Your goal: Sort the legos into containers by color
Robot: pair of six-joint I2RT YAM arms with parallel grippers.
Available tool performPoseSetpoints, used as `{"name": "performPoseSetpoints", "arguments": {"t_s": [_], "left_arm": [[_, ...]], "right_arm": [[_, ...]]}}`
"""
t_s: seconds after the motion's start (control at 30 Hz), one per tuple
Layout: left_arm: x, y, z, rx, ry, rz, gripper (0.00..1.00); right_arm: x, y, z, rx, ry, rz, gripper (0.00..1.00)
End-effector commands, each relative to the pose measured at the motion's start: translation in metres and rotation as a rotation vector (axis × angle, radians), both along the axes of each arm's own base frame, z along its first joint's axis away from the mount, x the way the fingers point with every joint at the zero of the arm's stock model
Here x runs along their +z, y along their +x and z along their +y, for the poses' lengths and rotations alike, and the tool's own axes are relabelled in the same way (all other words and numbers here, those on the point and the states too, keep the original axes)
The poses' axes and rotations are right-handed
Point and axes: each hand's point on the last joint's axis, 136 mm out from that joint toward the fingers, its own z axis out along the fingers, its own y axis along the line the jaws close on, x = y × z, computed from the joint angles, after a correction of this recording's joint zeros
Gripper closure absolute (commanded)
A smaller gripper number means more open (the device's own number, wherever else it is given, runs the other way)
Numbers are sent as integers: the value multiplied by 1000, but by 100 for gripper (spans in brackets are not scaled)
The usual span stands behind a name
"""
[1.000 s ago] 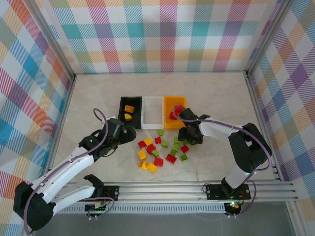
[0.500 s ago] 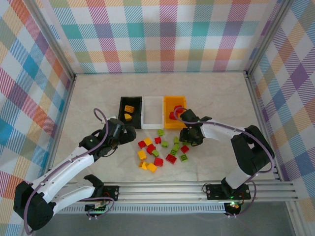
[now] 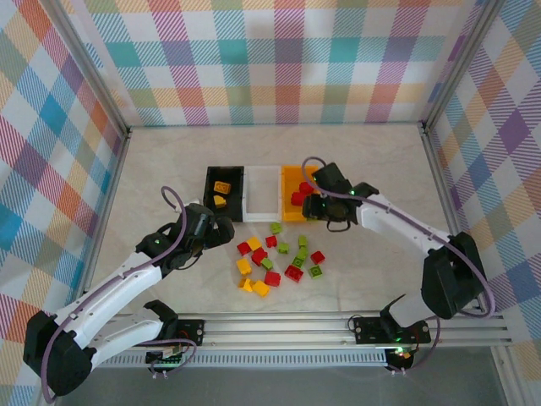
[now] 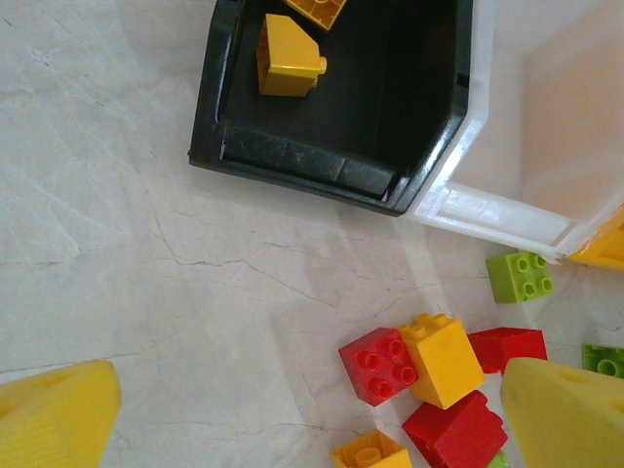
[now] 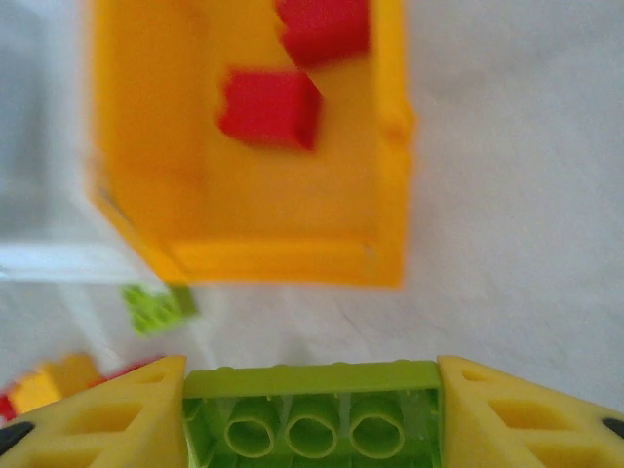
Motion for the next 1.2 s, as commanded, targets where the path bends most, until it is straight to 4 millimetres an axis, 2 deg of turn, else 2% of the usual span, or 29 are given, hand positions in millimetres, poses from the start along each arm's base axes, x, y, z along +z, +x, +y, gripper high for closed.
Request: {"name": "performPoseSetpoints", "arguments": {"t_s": [0.0,0.17,0.27,0.43,0.57,0.7,0.8,0.9,1.0,1.1,1.17], "left_arm": [[-2,-5,3,-11,17,17,0],[-4,-11,2,-49,8,12,0],[-8,-13,-6,-99,0,33,0],[-18,-14,-17,-154,-7,71,0],[-24,-15,-25,-196,-15,98,0],[-26,-18,-26,-208,-12,111,0],[-26,-23,-33,-242,-42,118,1],[-34,-31,-43,-292,-37,153,6],[-48,-40,-61,-354,-30,192,12],[-65,-47,-73,-400,9,230,12],[-69,-50,-81,-426,28,232,14]], "right_arm": [[7,23,32,80,48,-16,45],[21,48,92,206,114,-46,44],[21,61,118,235,125,-50,43],[11,86,138,230,124,-38,42],[10,100,154,247,137,-38,32],[21,98,156,248,161,-43,27],[36,87,149,253,192,-77,26],[44,70,136,245,210,-92,27],[40,50,120,229,218,-83,27],[32,33,105,212,214,-70,27],[25,22,95,199,206,-59,27]]}}
